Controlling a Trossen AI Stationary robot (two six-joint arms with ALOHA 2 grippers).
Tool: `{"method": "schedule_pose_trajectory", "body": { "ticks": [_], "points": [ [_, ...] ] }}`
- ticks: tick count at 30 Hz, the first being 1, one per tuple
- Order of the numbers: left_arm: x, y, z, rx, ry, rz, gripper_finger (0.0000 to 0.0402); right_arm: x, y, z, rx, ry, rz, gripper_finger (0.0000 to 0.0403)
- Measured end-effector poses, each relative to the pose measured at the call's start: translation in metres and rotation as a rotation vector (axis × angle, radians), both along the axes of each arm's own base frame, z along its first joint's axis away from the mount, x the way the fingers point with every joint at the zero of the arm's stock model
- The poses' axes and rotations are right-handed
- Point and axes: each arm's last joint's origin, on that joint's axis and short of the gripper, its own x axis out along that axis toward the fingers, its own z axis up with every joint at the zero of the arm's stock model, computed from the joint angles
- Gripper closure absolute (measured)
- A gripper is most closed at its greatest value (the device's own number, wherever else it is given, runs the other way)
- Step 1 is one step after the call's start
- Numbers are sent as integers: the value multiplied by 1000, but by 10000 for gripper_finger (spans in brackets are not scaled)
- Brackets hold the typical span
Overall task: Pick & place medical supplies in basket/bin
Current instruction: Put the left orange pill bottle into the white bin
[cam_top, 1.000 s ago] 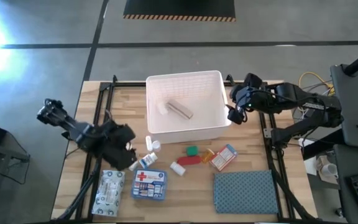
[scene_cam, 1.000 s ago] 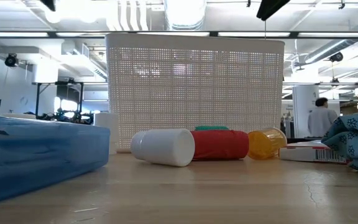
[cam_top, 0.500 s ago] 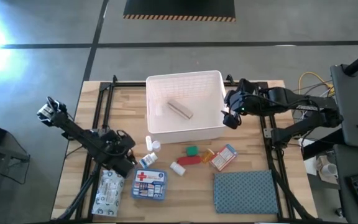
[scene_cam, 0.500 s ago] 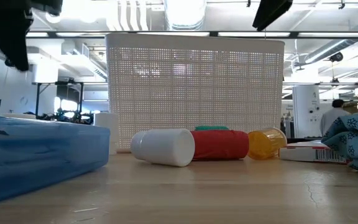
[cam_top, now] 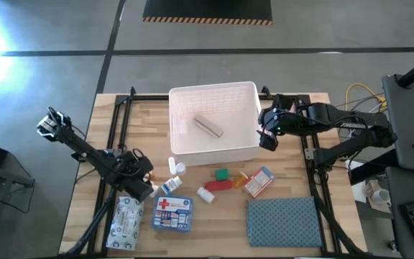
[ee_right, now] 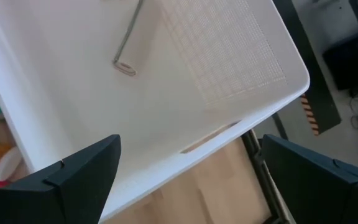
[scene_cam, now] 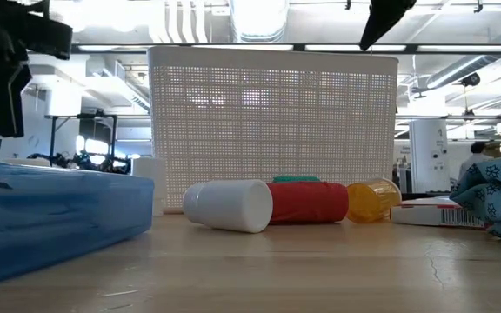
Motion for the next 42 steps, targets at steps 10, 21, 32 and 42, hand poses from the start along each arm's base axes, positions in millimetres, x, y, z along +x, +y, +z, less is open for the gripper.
{"method": "schedule_pose_trajectory", "body": {
  "ticks": [10,21,32,42],
  "points": [
    [-2,2,-2,28,25,-88,89,1,-1,-8,-68,70,48,23],
    [-4,5,-21,58,0,-79,89,13,-1,-12,-68,-56,34,23],
    [-7,17,-49,78,9,-28,89,25,-4,-23,-57,-122,5,23],
    [6,17,-51,16,-101,1,89,28,-4,-33,-15,-177,-58,23]
  ]
}}
